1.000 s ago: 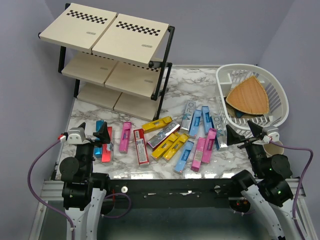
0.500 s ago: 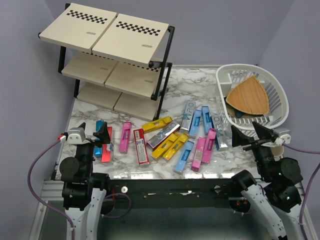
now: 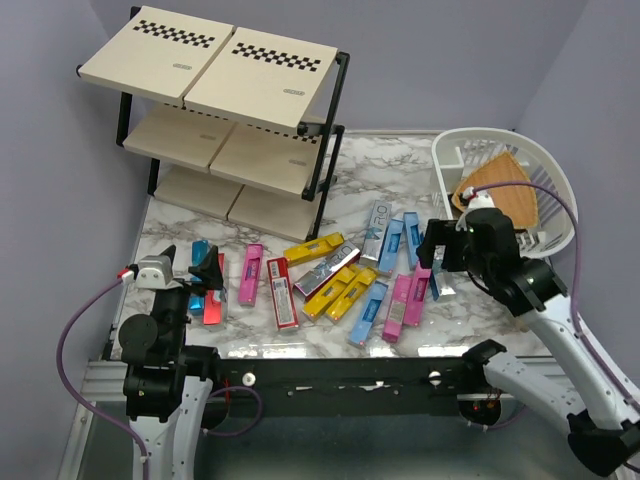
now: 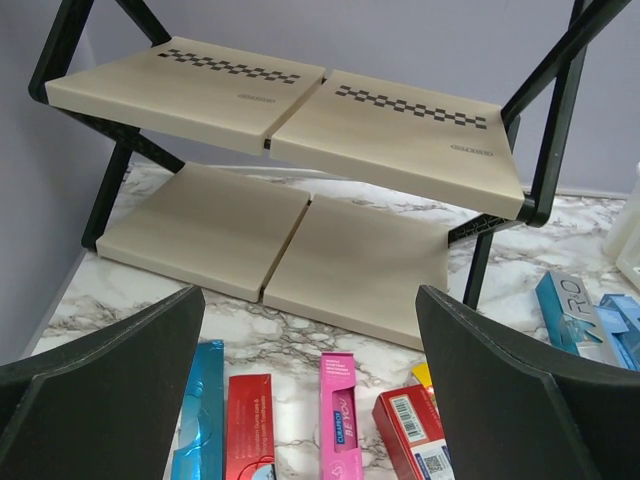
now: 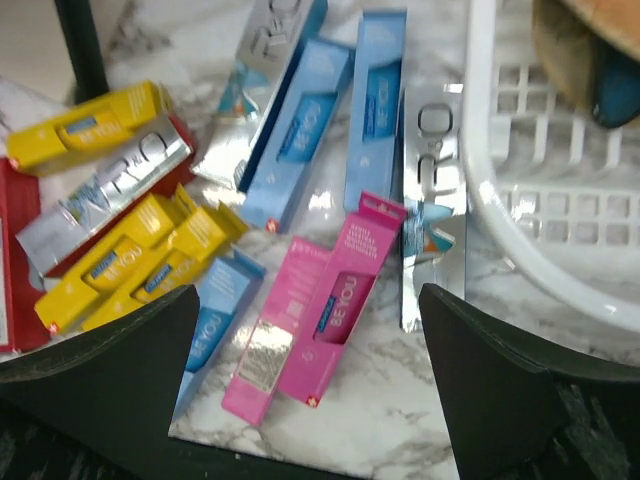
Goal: Place and organize the toothpastes onto the shelf
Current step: Pick up the toothpaste from the center of the board, then place the toothpaste on the shelf.
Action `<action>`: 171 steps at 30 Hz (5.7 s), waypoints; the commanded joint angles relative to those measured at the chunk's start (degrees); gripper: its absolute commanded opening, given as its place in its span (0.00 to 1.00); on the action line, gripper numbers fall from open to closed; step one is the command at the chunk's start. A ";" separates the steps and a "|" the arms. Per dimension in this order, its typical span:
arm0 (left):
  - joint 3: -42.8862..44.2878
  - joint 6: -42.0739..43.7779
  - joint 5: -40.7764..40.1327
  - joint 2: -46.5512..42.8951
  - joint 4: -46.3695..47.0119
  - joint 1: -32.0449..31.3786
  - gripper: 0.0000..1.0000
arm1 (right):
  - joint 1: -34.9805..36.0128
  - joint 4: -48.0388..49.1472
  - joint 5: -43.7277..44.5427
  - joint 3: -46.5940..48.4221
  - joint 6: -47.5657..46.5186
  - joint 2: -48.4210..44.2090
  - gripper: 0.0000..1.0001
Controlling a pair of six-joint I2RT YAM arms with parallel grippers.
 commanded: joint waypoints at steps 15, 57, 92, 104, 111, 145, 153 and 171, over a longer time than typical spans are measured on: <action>1.36 -0.79 5.59 -11.46 -0.66 -0.86 0.99 | 0.40 2.85 -2.55 -8.03 11.62 21.55 1.00; 0.66 -7.90 21.58 5.40 8.03 -2.62 0.99 | 2.15 8.75 11.61 -11.72 22.00 23.59 0.30; 6.27 6.21 -45.19 68.59 50.30 -79.25 0.99 | 2.16 -0.75 5.02 4.98 22.88 29.64 0.29; 27.54 21.09 -69.36 101.12 60.15 -93.41 0.99 | 2.15 0.22 2.99 4.80 23.14 29.56 0.30; 32.73 7.67 -73.85 104.38 50.60 -93.15 0.99 | 2.15 0.75 2.29 3.92 22.96 28.77 0.30; 54.01 -36.83 -63.32 113.96 -6.64 -84.98 0.83 | 2.24 0.75 -0.26 5.77 23.14 29.73 0.30; 54.18 -36.74 -63.32 113.79 -6.20 -84.19 0.69 | 2.15 1.10 -0.34 5.86 23.23 29.64 0.30; 48.65 -36.56 -61.82 106.67 -6.73 -83.83 0.28 | 2.15 7.86 -3.77 2.17 22.97 21.57 0.62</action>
